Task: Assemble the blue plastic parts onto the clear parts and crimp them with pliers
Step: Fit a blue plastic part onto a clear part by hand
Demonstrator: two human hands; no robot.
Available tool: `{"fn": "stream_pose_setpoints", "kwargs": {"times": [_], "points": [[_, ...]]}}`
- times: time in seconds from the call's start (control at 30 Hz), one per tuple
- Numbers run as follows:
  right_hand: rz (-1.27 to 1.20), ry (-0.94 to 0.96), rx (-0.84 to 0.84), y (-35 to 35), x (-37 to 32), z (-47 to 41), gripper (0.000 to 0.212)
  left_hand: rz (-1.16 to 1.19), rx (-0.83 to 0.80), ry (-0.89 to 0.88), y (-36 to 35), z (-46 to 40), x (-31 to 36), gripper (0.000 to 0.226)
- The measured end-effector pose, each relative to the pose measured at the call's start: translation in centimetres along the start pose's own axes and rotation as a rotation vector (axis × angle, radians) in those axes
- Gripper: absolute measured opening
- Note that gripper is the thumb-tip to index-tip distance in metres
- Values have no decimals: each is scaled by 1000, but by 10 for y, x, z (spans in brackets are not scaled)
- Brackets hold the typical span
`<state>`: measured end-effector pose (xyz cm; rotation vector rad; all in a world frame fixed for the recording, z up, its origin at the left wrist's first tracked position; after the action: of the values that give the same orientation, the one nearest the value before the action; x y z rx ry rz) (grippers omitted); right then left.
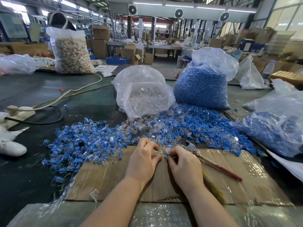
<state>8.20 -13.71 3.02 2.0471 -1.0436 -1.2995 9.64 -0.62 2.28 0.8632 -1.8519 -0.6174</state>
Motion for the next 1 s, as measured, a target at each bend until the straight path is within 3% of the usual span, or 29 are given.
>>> {"fn": "stream_pose_setpoints", "kwargs": {"times": [0.47, 0.67, 1.0], "points": [[-35, 27, 4, 4, -5, 2, 6, -17, -22, -39, 1, 2, 7, 12], [-77, 49, 19, 6, -7, 2, 5, 145, 35, 39, 9, 1, -3, 11], [-146, 138, 57, 13, -16, 4, 1, 314, -56, 129, 3, 2, -7, 24]]}}
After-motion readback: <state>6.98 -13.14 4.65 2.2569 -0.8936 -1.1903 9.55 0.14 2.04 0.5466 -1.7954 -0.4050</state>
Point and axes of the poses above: each hand's wrist, its own z-axis away from the middle knuckle, its own y-axis out of the back of the hand, x = y × z, the point moved 9 cm from there along -z, towards the middle knuckle, and after that the axes turned 4 degrees about -z, right-handed, at the moved point
